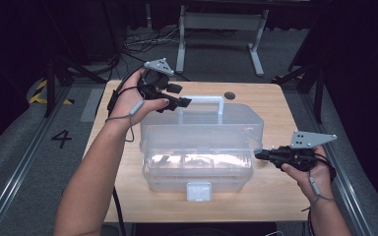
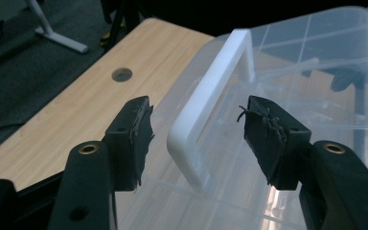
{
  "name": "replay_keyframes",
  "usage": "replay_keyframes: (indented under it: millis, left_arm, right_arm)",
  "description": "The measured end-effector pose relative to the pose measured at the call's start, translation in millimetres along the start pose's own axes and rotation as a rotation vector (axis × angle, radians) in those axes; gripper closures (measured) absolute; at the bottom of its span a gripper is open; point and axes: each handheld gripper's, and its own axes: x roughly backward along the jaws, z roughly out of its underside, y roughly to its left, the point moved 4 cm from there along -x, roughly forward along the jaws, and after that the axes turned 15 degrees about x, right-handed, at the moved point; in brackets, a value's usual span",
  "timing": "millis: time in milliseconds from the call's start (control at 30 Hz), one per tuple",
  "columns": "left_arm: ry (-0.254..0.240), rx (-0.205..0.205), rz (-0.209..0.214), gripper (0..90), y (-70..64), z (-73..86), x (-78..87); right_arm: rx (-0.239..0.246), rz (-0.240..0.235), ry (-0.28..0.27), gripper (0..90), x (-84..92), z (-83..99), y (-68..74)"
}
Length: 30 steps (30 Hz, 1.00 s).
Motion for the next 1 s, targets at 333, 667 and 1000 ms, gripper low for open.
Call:
replay_keyframes:
  millis: [333,667,1000]
  left_arm:
    - [-0.069,0.056,-0.011,49.4,0.8,13.4,40.9]
    - [-0.075,0.076,-0.028,68.5,-8.8,42.5,72.7]
    - [-0.158,0.097,-0.024,89.9,-19.2,87.3,99.8]
  right_arm:
    - [0.006,0.023,-0.024,90.0,-1.7,-6.9,-7.0]
    - [0.019,0.055,-0.049,90.0,-6.5,-15.6,-11.1]
    - [0.014,0.067,-0.083,90.0,-6.4,-18.7,-17.1]
